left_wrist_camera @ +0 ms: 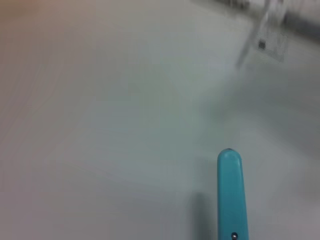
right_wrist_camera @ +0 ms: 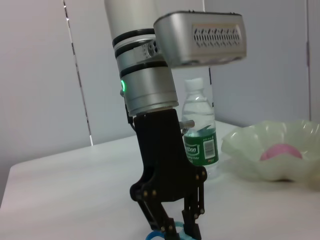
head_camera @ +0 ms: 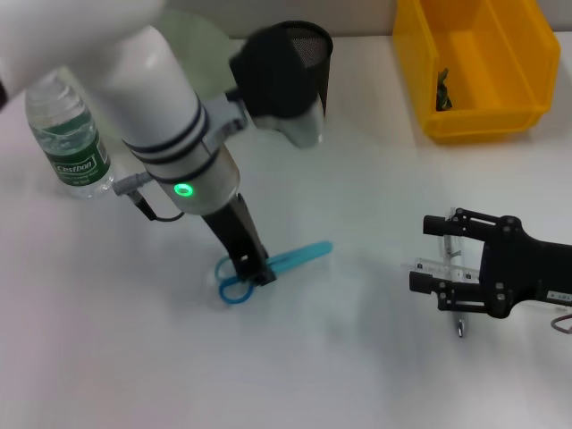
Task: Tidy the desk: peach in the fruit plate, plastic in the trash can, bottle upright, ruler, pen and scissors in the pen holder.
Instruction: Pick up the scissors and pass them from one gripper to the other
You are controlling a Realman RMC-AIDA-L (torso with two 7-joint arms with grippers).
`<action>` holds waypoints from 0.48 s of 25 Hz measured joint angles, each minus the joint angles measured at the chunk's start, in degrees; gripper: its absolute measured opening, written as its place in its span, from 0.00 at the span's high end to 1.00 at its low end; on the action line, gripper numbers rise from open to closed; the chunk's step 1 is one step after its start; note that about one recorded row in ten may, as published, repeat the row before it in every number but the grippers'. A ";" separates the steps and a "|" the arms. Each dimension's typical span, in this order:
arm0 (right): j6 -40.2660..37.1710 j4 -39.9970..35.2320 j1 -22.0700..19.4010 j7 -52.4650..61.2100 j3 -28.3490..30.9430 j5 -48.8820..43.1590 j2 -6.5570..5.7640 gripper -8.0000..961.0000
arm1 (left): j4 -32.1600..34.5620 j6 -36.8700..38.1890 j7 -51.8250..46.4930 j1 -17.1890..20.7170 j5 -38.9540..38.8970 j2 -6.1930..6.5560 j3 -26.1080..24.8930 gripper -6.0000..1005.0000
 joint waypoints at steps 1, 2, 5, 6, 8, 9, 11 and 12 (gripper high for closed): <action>-0.25 0.00 -0.09 -0.01 0.39 0.00 0.00 0.17 | -0.04 0.09 0.73 0.37 -0.50 0.09 -1.86 0.73; -0.53 0.00 -0.18 -0.01 0.83 0.00 0.01 0.17 | -0.17 0.15 1.36 0.68 -1.04 0.11 -3.49 0.73; -1.20 0.02 -0.82 -0.24 2.70 0.01 0.16 0.17 | -0.93 0.46 4.08 1.85 -3.12 0.20 -9.36 0.73; -1.23 0.03 -0.97 -0.30 3.03 0.00 0.27 0.17 | -1.44 0.76 5.51 2.44 -4.42 0.23 -11.86 0.73; -1.25 0.05 -1.12 -0.36 3.26 0.01 0.38 0.17 | -2.01 1.13 6.95 3.11 -6.09 0.28 -14.41 0.73; -1.26 0.08 -1.39 -0.54 3.60 0.02 0.62 0.17 | -2.66 1.66 8.47 3.88 -8.19 0.32 -17.28 0.73; -1.26 0.09 -1.53 -0.73 4.18 0.03 0.81 0.17 | -3.00 1.88 9.09 4.27 -9.10 0.32 -18.44 0.73; -1.26 0.11 -1.63 -0.87 4.63 0.05 1.00 0.17 | -3.97 2.41 10.73 5.21 -12.07 0.38 -21.03 0.73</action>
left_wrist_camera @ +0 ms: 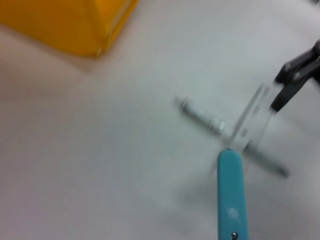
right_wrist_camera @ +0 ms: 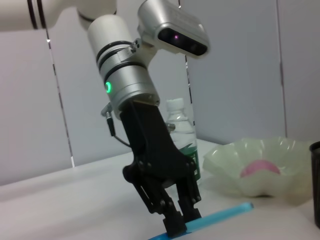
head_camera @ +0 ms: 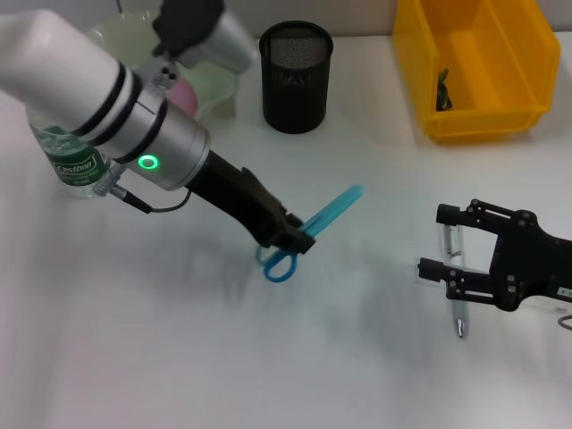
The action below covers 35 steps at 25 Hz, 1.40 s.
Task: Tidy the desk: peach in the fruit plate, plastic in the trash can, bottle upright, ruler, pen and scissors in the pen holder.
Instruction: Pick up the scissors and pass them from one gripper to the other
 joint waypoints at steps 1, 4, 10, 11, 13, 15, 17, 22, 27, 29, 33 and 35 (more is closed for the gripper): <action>0.00 0.00 0.00 0.00 0.00 0.00 0.00 0.17 | 0.00 0.00 0.00 0.00 0.00 0.00 0.00 0.73; 0.09 0.08 -0.49 -0.70 1.17 0.04 0.71 0.17 | -3.03 1.17 4.24 1.76 -7.33 0.05 -3.52 0.73; 0.72 0.54 -0.78 -1.81 1.24 -0.24 1.33 0.18 | -10.02 0.74 8.31 4.04 -15.89 0.06 -10.04 0.74; 0.97 0.84 -0.91 -1.95 1.25 -0.28 1.36 0.18 | -11.71 0.71 9.13 4.27 -17.35 0.06 -11.26 0.74; 1.19 1.16 -0.97 -2.19 1.25 -0.29 1.36 0.18 | -15.51 0.75 11.76 4.90 -20.82 0.11 -13.34 0.74; 1.52 1.96 -1.01 -2.97 1.25 -0.29 1.36 0.18 | -16.50 0.87 12.58 5.16 -21.69 0.11 -13.73 0.74; 2.16 3.04 -0.92 -4.45 1.25 -0.08 1.48 0.18 | -19.92 1.30 15.20 6.56 -25.71 -0.10 -14.05 0.74; 2.78 3.29 -0.85 -6.24 1.25 -0.05 2.79 0.18 | -26.10 1.07 17.43 8.65 -33.17 -0.28 -13.95 0.74; 3.01 5.04 -0.43 -9.76 1.50 0.20 3.70 0.18 | -30.41 1.71 19.49 11.30 -41.04 -0.54 -13.07 0.75; 3.01 6.19 0.01 -10.58 1.63 0.53 3.74 0.17 | -32.25 2.11 20.40 11.72 -42.89 -0.55 -12.97 0.75; 3.13 12.45 1.70 -16.66 1.79 5.10 3.87 0.17 | -35.78 2.72 21.71 11.94 -45.18 -0.56 -13.03 0.75; 3.08 14.64 2.31 -19.35 1.80 7.31 4.00 0.17 | -36.58 2.73 21.68 11.96 -45.64 -0.56 -13.27 0.75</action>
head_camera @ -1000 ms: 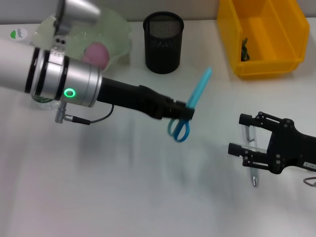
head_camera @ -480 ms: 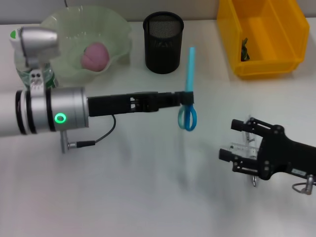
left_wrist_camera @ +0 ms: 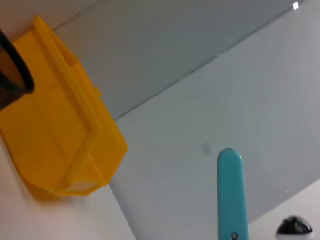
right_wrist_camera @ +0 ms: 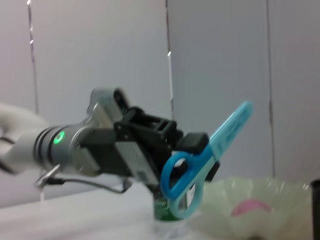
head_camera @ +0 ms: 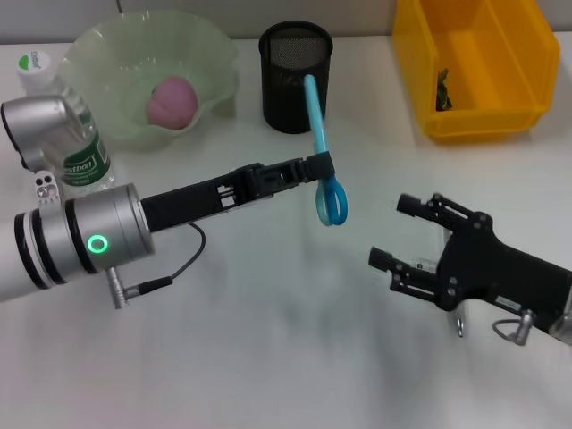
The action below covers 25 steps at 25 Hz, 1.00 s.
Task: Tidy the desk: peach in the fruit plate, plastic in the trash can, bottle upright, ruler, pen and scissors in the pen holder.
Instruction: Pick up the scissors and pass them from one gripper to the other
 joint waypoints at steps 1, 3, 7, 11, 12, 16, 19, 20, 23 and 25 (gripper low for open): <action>-0.14 1.10 0.46 -1.01 0.00 0.56 0.07 0.17 | -1.95 0.02 -0.42 0.17 -1.91 0.00 -0.38 0.75; -0.11 4.93 2.68 -3.27 -0.04 1.01 0.18 0.18 | -4.30 -0.15 -0.49 0.30 -5.16 0.00 -0.42 0.75; -0.15 7.36 3.59 -5.10 0.80 1.88 0.33 0.18 | -5.44 -0.33 -0.47 0.32 -6.54 0.00 -0.47 0.75; -0.35 12.64 4.31 -11.19 4.76 2.92 0.42 0.18 | -8.79 -1.50 0.21 0.35 -11.15 0.00 -0.54 0.75; -0.35 12.64 4.31 -11.19 4.76 2.92 0.42 0.18 | -8.79 -1.50 0.21 0.35 -11.15 0.00 -0.54 0.76; 0.08 18.20 5.52 -17.06 8.54 2.93 0.43 0.17 | -10.66 -2.64 0.53 0.13 -13.25 0.00 -0.63 0.76; 0.74 22.48 6.52 -21.95 12.54 2.51 0.51 0.17 | -13.54 -3.62 1.71 -0.84 -14.54 0.00 -1.69 0.76; 0.74 22.48 6.52 -21.95 12.54 2.51 0.51 0.17 | -15.10 -3.89 2.53 -1.40 -14.86 0.00 -2.76 0.76; 1.81 24.84 7.43 -24.36 14.60 2.35 0.52 0.18 | -19.20 -4.25 5.21 -2.94 -14.76 0.00 -6.59 0.76; 2.28 25.52 7.60 -25.05 15.34 2.28 0.52 0.18 | -19.89 -4.42 5.60 -3.11 -14.74 0.00 -7.35 0.76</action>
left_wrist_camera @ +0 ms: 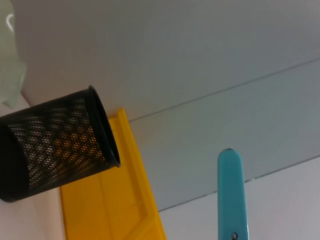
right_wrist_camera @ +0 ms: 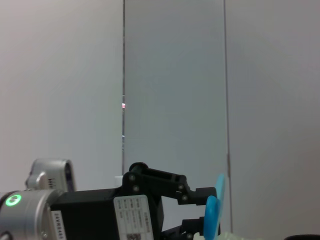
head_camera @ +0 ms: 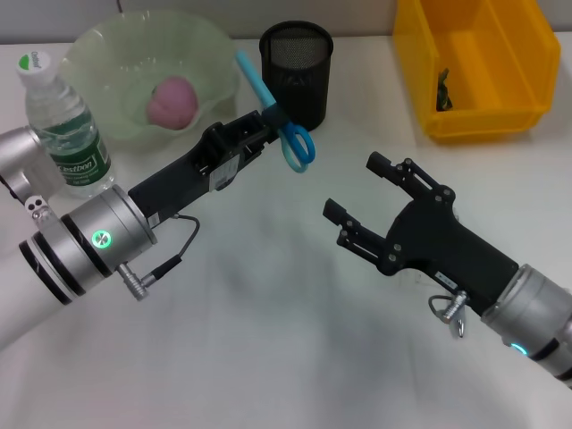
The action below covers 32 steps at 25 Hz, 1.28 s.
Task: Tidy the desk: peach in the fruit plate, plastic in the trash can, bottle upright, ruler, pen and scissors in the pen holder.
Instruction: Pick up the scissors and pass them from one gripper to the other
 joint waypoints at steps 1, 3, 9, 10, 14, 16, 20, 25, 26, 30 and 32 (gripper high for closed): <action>0.56 0.64 0.19 -0.69 0.84 -0.05 0.00 0.18 | -0.62 -0.17 0.26 -0.08 0.04 0.00 -0.54 0.76; 2.05 2.15 0.83 -2.14 3.04 -0.15 0.00 0.18 | -2.03 -0.84 0.81 -0.19 0.08 -0.06 -2.44 0.76; 3.91 3.47 2.06 -4.11 4.59 -0.18 0.00 0.18 | -6.18 -1.89 4.82 -0.30 1.29 -0.10 -8.61 0.77; 4.42 3.89 2.42 -4.62 4.98 -0.20 0.00 0.18 | -6.56 -2.35 5.50 -0.33 2.76 -0.09 -10.29 0.77; 5.06 4.55 3.06 -5.53 5.75 -0.28 0.00 0.17 | -6.97 -4.17 6.22 -0.73 11.53 -0.09 -18.61 0.77; 5.19 4.62 3.39 -5.57 6.35 -0.34 0.00 0.17 | -7.30 -5.07 6.49 -0.79 16.01 -0.09 -23.10 0.77; 5.93 4.74 3.83 -5.59 7.57 -0.82 0.00 0.17 | -8.47 -6.98 7.39 -0.52 23.92 -0.09 -31.04 0.77; 7.77 4.83 4.42 -5.62 9.27 -0.98 0.00 0.17 | -10.27 -7.46 8.88 0.13 28.12 -0.09 -36.24 0.77; 8.07 4.86 4.56 -5.63 9.57 -1.07 0.00 0.17 | -10.79 -7.50 9.41 0.31 28.45 -0.09 -37.00 0.77; 8.10 4.86 4.72 -5.64 9.68 -1.48 0.00 0.17 | -11.63 -7.56 10.22 0.51 28.69 -0.09 -37.67 0.78; 8.11 4.84 4.87 -5.65 9.72 -1.70 0.00 0.19 | -11.75 -7.59 10.29 0.49 28.80 -0.09 -37.69 0.78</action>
